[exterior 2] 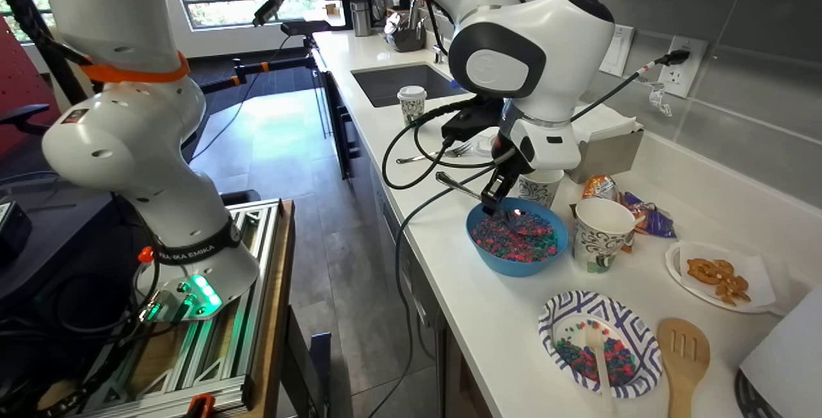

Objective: Transfer a spoonful of contents from the blue bowl to the white bowl

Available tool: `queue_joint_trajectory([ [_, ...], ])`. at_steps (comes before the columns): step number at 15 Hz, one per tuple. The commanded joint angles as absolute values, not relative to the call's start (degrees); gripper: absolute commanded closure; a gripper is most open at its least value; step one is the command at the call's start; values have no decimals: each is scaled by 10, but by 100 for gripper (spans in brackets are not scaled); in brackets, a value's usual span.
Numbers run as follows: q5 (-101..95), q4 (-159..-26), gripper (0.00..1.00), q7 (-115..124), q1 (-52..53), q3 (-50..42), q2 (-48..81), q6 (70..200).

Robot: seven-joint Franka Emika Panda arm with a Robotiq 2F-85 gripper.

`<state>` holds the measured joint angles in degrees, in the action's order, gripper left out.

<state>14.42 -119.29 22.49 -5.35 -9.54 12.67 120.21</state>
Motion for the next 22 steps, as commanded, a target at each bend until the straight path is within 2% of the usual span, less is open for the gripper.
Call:
queue_joint_trajectory([
  [1, 130, -1212, 97, 241, -59, -97, 94, 1196],
  [22, 135, -1138, 97, 237, -127, -139, 97, 1130],
])
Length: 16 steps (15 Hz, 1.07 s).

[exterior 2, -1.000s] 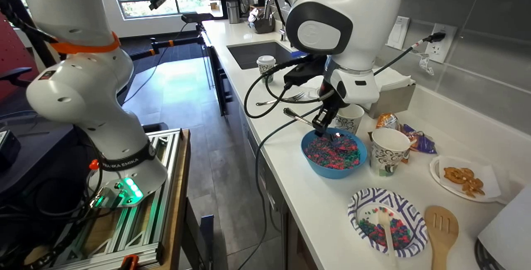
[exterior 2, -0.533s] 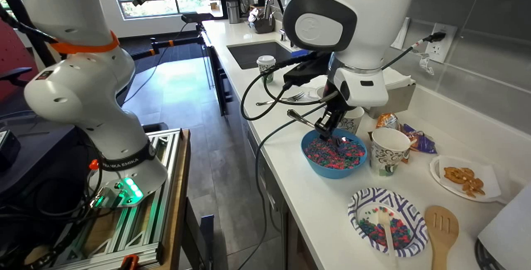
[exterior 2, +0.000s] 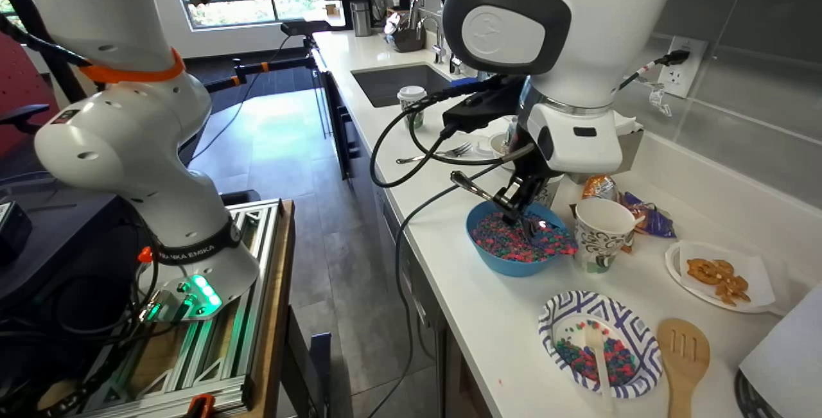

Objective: Transfer a spoonful of contents from the blue bowl to the white bowl

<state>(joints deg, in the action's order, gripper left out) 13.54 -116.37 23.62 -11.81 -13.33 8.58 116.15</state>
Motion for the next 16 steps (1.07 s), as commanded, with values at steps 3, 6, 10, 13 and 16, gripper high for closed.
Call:
queue_joint_trajectory([
  [3, 139, -1116, 97, 232, -138, -146, 110, 1112],
  [6, 141, -1089, 97, 223, -149, -151, 130, 1097],
  [10, 147, -1047, 97, 208, -160, -151, 169, 1077],
  [13, 159, -1016, 97, 192, -168, -148, 203, 1069],
  [16, 174, -989, 97, 178, -177, -144, 236, 1063],
])
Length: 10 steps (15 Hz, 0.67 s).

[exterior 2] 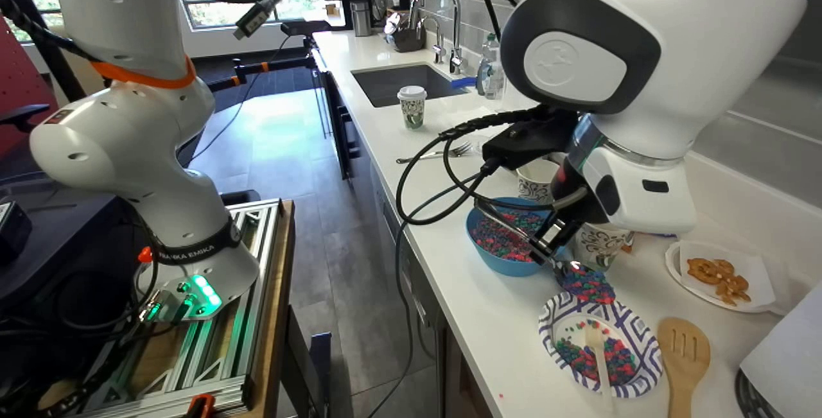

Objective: Transfer a spoonful of contents from the blue bowl to the white bowl

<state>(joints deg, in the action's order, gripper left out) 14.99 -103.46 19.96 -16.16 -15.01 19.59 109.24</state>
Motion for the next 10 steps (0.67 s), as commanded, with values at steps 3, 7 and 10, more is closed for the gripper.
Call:
queue_joint_trajectory([
  [3, 195, -964, 97, 163, -187, -139, 263, 1053],
  [7, 237, -934, 97, 142, -207, -128, 291, 1012],
  [10, 261, -915, 97, 133, -221, -125, 307, 988],
])
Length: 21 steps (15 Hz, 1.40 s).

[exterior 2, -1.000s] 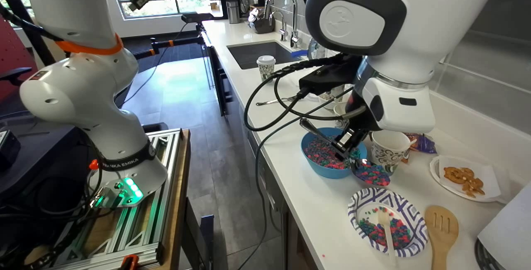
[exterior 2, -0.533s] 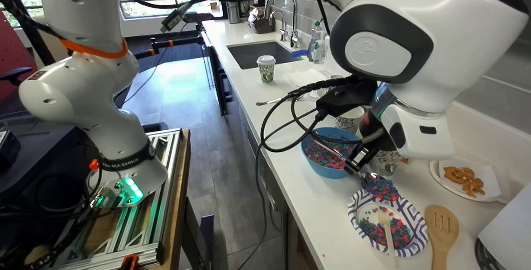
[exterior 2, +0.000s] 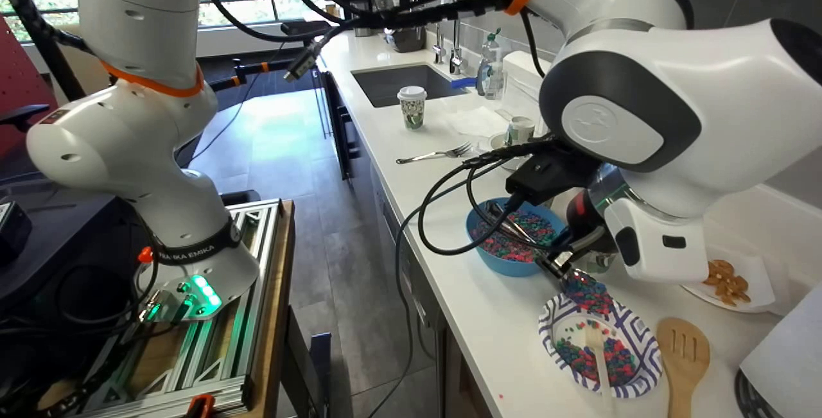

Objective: Transfer a spoonful of contents from the blue bowl to the white bowl

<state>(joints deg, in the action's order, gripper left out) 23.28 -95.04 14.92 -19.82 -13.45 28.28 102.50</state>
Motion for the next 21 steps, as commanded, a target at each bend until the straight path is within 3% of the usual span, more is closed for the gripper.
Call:
queue_joint_trajectory([
  [1, 268, -910, 97, 128, -226, -124, 312, 980],
  [21, 401, -882, 97, 18, -293, -109, 351, 908],
])
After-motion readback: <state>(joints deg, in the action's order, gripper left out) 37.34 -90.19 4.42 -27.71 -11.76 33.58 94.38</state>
